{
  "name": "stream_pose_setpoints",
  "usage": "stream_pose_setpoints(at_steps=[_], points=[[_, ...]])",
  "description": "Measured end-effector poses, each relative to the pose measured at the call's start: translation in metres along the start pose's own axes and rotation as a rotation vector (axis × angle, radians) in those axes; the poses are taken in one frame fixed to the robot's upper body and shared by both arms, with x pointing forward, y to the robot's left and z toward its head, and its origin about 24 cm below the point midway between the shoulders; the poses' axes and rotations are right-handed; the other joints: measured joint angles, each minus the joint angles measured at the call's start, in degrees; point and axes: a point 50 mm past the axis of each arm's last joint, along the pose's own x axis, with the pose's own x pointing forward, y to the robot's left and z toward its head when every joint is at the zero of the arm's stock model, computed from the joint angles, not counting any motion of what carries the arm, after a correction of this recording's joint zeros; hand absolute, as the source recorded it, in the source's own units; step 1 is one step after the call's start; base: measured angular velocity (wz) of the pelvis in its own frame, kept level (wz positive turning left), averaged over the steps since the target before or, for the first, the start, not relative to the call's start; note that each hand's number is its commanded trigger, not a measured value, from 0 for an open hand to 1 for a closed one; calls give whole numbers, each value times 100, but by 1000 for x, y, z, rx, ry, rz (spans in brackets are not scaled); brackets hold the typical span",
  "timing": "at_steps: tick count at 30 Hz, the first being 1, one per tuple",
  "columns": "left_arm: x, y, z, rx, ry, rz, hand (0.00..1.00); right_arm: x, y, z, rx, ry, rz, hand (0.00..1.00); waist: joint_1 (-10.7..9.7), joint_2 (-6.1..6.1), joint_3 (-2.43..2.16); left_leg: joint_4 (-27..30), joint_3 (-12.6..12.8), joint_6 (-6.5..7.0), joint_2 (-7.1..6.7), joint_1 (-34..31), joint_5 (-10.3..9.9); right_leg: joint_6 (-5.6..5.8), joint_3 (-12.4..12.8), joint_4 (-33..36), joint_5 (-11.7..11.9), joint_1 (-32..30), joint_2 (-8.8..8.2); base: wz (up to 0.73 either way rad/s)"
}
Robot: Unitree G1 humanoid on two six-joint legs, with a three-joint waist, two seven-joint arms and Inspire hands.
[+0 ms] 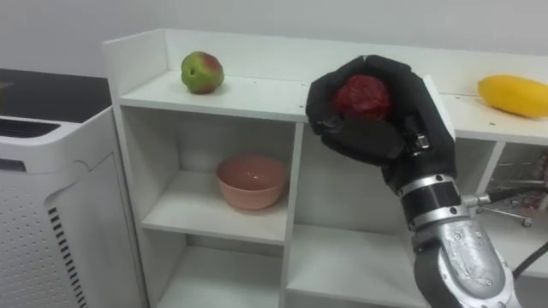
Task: Arrange fruit in the closet
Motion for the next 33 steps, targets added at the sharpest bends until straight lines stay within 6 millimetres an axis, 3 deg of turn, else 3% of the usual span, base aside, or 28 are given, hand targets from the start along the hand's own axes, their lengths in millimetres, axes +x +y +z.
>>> stream_pose_setpoints(at_steps=[5, 8, 12, 17, 19, 23, 24, 28, 33], points=[[0, -2, 1, -7, -9, -11, 0, -6, 6, -8, 15, 30, 56, 100, 7, 11, 10, 3, -5, 0, 6, -58, 0, -1, -8, 5, 0, -59, 0, 0], [0, -4, 2, -13, -12, -18, 0, -19, 8, -20, 45, 81, 51, 100, 5, 23, 4, 25, -4, 0, 4, -151, -1, -2, -16, 6, 1, -140, -1, 0], [0, -5, 0, -8, -8, -23, 0, -35, 12, -42, 123, 164, 18, 100, -6, 98, 29, 91, -1, 0, 2, -264, -1, -2, -16, 9, 1, -241, -5, 0], [3, -7, 13, -11, -29, -25, 0, -53, 2, -90, 249, 356, -101, 100, 8, 271, 23, 209, -14, 6, 7, -541, 3, -3, -41, 132, 2, -503, -26, 1], [4, -8, 20, -36, -39, -17, 0, -72, -5, -120, 282, 498, -170, 100, 16, 336, 29, 320, -7, 14, 22, -783, 8, -5, -44, 291, 1, -759, -49, 0], [6, -8, 32, -95, -62, -18, 0, -101, -16, -155, 344, 664, -310, 100, 16, 369, 46, 490, -27, 55, 24, -1217, 60, -9, -55, 522, -3, -1225, -117, 3], [6, -10, 34, -92, -64, -22, 0, -109, -22, -164, 362, 709, -363, 100, 18, 396, 71, 581, -40, 60, -5, -1353, 61, -11, -91, 578, -4, -1326, -142, 6], [7, -8, 44, -130, -100, -24, 0, -107, -30, -168, 489, 696, -479, 100, 38, 458, 124, 809, 77, 140, -37, -1931, 108, -33, -25, 1080, -31, -2072, -276, -13], [8, -9, 50, -143, -108, -11, 0, -101, -32, -171, 635, 664, -557, 100, 38, 445, 193, 1049, 125, 183, -94, -2577, 179, -106, -7, 1536, -81, -2835, -413, -2]])
